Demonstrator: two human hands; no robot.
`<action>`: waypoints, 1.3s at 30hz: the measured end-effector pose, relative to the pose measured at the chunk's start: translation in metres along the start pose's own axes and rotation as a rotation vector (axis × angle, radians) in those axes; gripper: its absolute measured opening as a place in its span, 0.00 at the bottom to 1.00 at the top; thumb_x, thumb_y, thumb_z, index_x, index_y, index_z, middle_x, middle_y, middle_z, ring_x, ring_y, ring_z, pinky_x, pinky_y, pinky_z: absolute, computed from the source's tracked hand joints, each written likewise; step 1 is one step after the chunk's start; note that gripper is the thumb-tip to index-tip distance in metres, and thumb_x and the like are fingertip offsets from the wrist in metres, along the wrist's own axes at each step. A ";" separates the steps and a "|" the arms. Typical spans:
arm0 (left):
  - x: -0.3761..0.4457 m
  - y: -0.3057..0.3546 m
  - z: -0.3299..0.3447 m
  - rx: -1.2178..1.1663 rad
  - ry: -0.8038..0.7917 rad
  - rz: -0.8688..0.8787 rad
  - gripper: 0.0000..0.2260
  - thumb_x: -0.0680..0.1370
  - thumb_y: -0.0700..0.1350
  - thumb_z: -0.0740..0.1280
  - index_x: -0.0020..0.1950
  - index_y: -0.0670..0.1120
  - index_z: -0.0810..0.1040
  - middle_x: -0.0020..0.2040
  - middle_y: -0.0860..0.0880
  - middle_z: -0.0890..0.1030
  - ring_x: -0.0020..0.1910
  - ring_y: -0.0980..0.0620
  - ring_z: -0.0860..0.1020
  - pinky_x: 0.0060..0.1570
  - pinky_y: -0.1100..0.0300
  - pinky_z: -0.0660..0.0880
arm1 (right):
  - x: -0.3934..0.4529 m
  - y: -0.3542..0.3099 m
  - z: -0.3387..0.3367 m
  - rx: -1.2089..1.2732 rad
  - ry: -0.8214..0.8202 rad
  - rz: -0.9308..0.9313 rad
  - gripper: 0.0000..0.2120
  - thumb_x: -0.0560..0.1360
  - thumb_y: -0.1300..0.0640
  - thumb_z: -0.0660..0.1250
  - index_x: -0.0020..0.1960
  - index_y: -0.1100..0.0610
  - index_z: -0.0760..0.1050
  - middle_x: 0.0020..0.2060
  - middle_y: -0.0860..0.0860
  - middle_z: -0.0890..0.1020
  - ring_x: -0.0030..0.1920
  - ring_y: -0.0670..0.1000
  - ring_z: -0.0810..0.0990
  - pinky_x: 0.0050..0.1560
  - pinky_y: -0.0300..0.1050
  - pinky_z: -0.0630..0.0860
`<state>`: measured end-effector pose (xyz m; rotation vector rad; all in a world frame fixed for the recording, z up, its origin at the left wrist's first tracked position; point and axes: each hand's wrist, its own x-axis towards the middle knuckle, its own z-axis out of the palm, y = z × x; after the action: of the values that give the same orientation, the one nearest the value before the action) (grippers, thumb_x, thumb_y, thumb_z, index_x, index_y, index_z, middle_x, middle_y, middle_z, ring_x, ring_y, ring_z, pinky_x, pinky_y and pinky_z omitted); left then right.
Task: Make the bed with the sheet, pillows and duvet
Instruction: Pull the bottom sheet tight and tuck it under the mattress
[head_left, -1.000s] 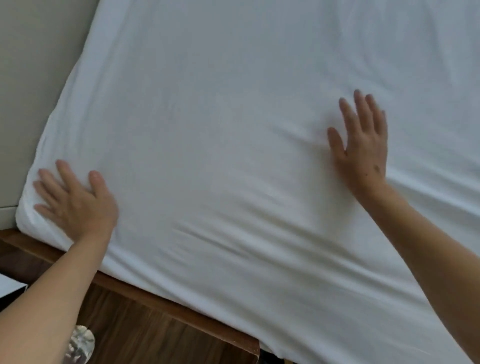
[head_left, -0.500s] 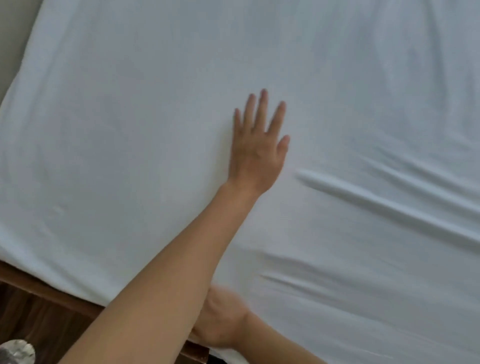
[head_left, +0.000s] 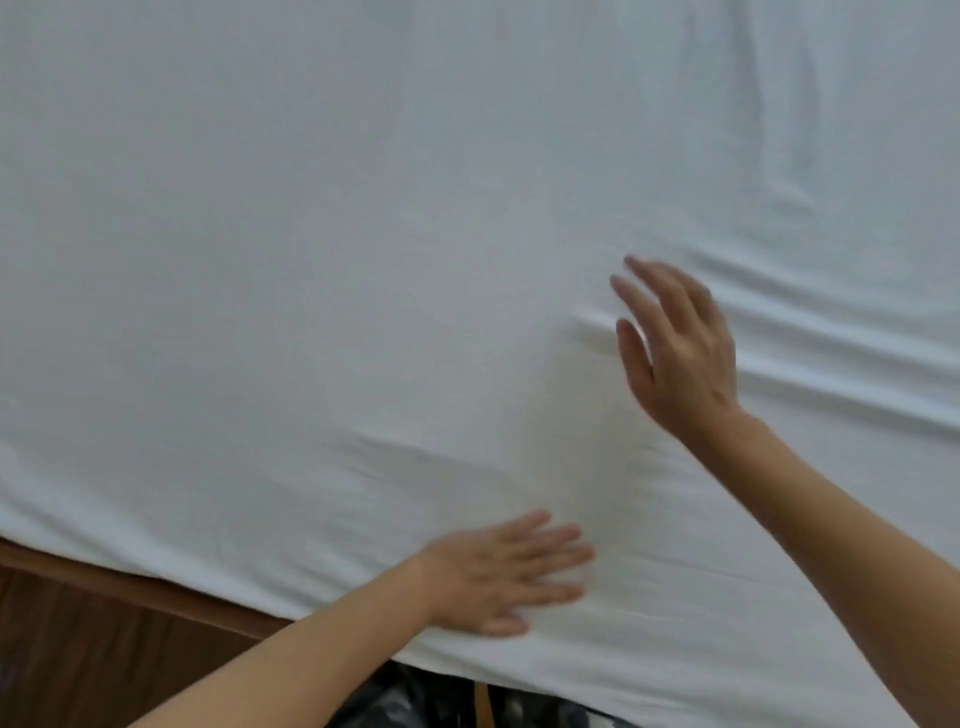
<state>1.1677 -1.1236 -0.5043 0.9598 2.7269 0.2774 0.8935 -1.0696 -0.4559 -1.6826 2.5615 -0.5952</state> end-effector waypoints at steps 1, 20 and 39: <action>0.006 0.018 0.003 -0.029 -0.014 0.088 0.27 0.79 0.60 0.57 0.76 0.52 0.63 0.79 0.43 0.55 0.78 0.42 0.48 0.76 0.44 0.43 | -0.002 0.013 0.004 -0.054 -0.046 0.027 0.18 0.80 0.60 0.60 0.69 0.62 0.69 0.68 0.63 0.72 0.68 0.62 0.69 0.69 0.56 0.65; 0.101 -0.066 -0.090 -0.166 0.551 -0.832 0.19 0.79 0.49 0.61 0.67 0.42 0.74 0.68 0.40 0.74 0.67 0.41 0.70 0.62 0.49 0.72 | -0.249 -0.118 0.025 0.099 -0.560 -0.575 0.20 0.81 0.53 0.56 0.71 0.57 0.68 0.73 0.56 0.67 0.73 0.56 0.64 0.75 0.55 0.49; 0.252 0.094 -0.012 -0.109 0.199 -0.445 0.32 0.78 0.61 0.58 0.76 0.44 0.62 0.76 0.37 0.58 0.76 0.37 0.56 0.74 0.41 0.50 | -0.391 0.127 -0.074 -0.076 -0.378 -0.008 0.29 0.81 0.44 0.51 0.76 0.61 0.57 0.74 0.63 0.61 0.76 0.61 0.55 0.75 0.58 0.49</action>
<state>1.0288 -0.8925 -0.5089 0.2932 2.9704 0.4481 0.9293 -0.6567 -0.5025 -1.6394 2.3321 -0.1582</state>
